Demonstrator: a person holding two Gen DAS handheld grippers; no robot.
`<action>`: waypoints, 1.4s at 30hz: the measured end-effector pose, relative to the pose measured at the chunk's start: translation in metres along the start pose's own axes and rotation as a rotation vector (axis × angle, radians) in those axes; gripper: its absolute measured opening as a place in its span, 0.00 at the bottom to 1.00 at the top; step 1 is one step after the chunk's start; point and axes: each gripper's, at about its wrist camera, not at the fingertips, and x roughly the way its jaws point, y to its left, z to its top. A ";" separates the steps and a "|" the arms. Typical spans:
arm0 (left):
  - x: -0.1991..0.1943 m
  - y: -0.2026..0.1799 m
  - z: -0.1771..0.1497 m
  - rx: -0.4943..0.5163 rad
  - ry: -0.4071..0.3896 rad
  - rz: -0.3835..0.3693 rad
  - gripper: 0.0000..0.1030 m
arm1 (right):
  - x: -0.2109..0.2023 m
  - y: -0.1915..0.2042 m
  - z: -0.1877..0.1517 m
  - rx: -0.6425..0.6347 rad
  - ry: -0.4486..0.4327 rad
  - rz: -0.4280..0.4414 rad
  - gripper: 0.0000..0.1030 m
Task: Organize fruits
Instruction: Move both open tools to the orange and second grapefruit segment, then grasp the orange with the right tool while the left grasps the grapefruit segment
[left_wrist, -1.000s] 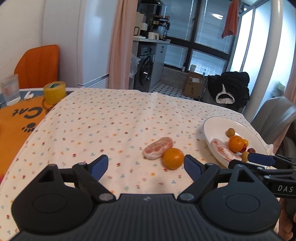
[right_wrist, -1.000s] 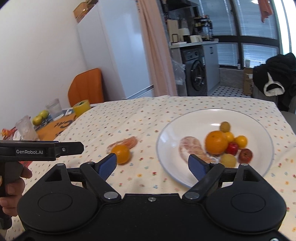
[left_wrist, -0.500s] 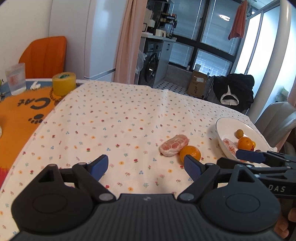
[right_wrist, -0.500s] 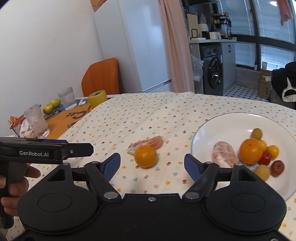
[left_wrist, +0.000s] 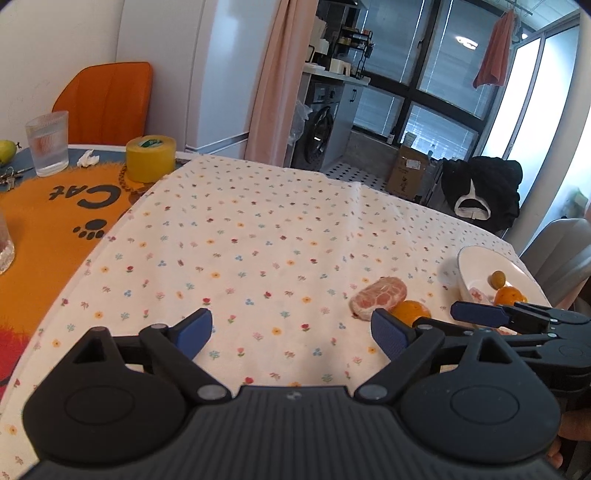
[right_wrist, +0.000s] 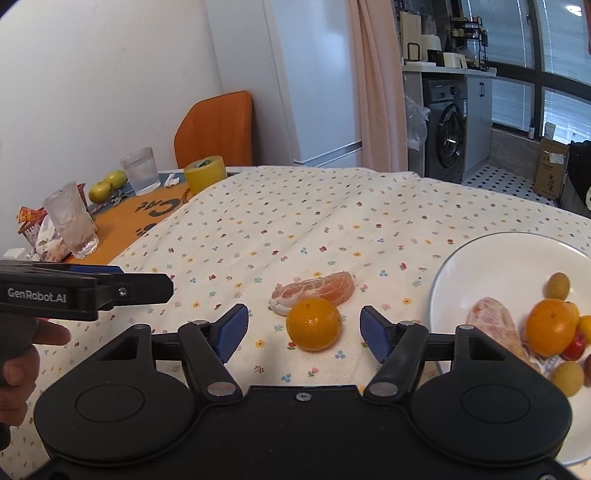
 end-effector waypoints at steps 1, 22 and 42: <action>0.002 0.001 -0.001 -0.004 0.005 0.002 0.89 | 0.003 0.000 0.000 0.000 0.007 0.002 0.64; 0.023 -0.023 -0.002 0.030 0.010 -0.042 0.88 | 0.004 -0.014 -0.008 0.035 0.009 -0.013 0.35; 0.051 -0.079 0.001 0.134 0.023 -0.162 0.71 | -0.048 -0.049 -0.016 0.122 -0.079 -0.095 0.35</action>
